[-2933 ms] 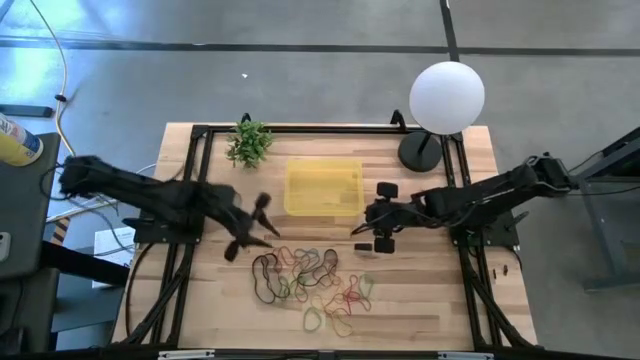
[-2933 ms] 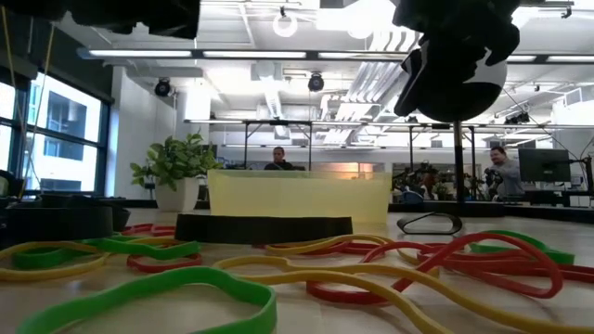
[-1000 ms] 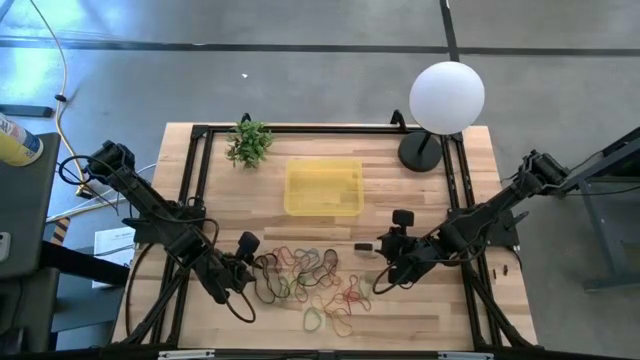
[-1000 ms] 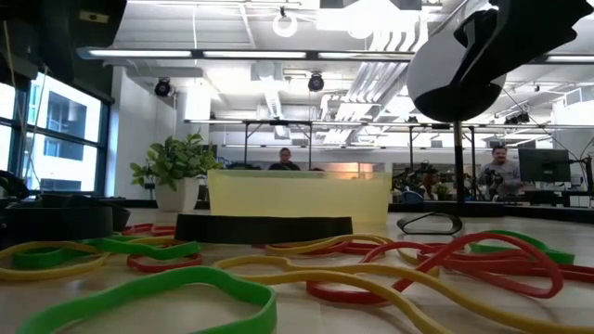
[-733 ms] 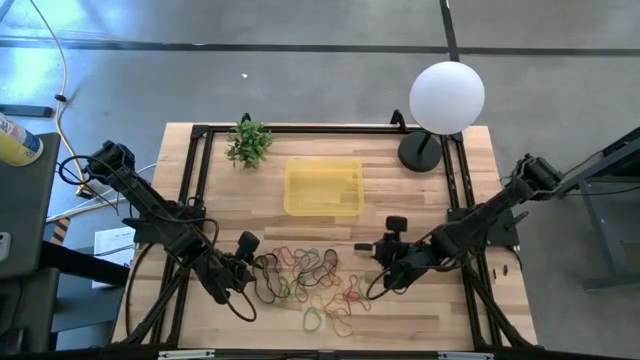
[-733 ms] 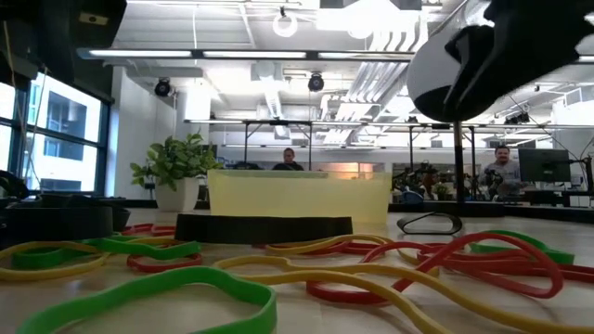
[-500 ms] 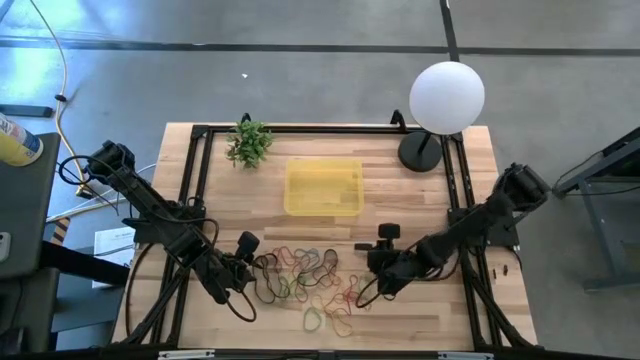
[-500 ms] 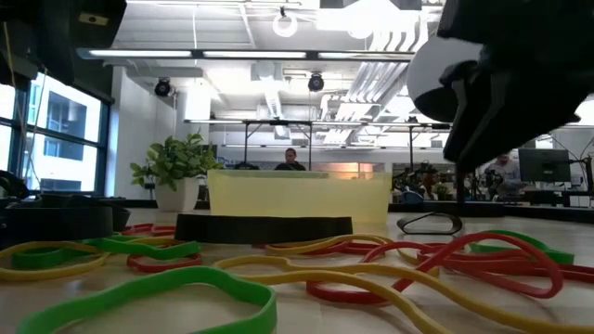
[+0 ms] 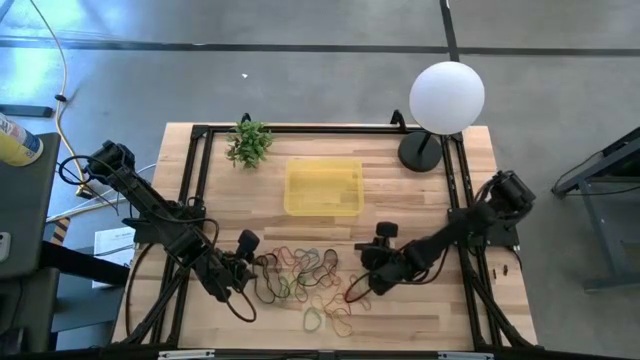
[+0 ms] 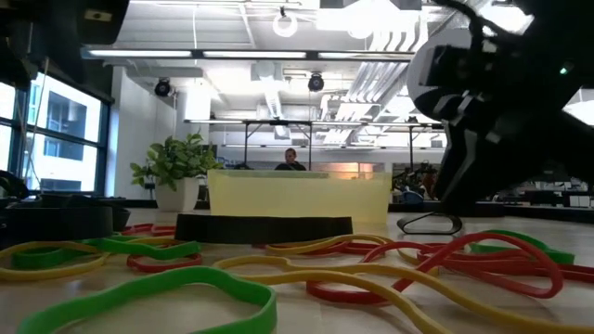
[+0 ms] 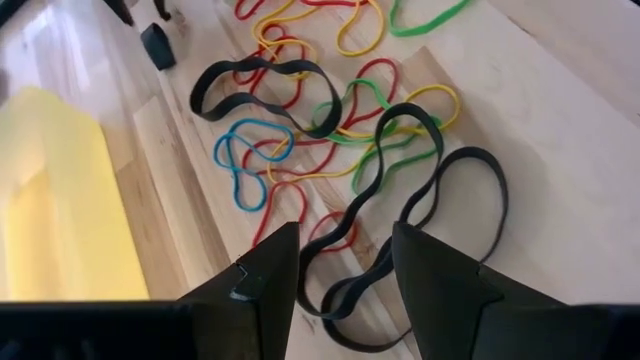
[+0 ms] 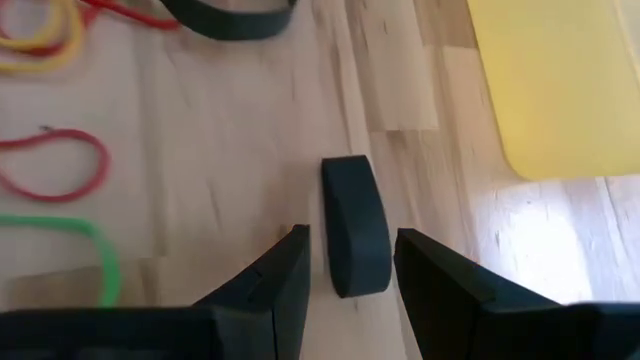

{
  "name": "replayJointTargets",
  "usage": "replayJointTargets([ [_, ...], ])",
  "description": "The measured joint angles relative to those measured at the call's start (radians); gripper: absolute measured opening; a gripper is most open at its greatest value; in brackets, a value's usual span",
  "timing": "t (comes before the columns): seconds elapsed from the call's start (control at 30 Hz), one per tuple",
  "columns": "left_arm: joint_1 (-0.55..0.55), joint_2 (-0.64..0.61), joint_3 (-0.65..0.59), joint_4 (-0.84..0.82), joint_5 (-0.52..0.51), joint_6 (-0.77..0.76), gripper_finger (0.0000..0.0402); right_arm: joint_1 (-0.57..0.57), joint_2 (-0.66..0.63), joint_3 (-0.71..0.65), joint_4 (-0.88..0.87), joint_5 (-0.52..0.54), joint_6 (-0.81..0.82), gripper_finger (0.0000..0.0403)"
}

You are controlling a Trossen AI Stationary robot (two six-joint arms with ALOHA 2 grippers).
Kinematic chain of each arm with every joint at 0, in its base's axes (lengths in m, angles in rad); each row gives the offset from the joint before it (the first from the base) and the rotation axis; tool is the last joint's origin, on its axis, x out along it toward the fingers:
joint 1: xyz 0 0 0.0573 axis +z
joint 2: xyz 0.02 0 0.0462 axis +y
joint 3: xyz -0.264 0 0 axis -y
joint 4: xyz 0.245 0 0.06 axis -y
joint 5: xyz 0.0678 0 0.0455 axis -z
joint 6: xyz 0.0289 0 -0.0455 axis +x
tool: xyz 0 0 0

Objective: Pick and place rubber bands into bin
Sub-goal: Put the black rubber band into the yellow bin

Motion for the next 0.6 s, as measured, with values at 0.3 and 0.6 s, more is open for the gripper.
replayJointTargets([
  [0.3, 0.0, 0.0, 0.0, 0.002, -0.011, 0.007, 0.015, -0.046, 0.023, 0.0, -0.015, -0.025, -0.003, 0.0138],
  [0.6, 0.0, 0.0, 0.0, 0.003, -0.012, 0.017, 0.015, -0.065, 0.023, 0.0, -0.017, -0.049, -0.005, 0.0138],
])
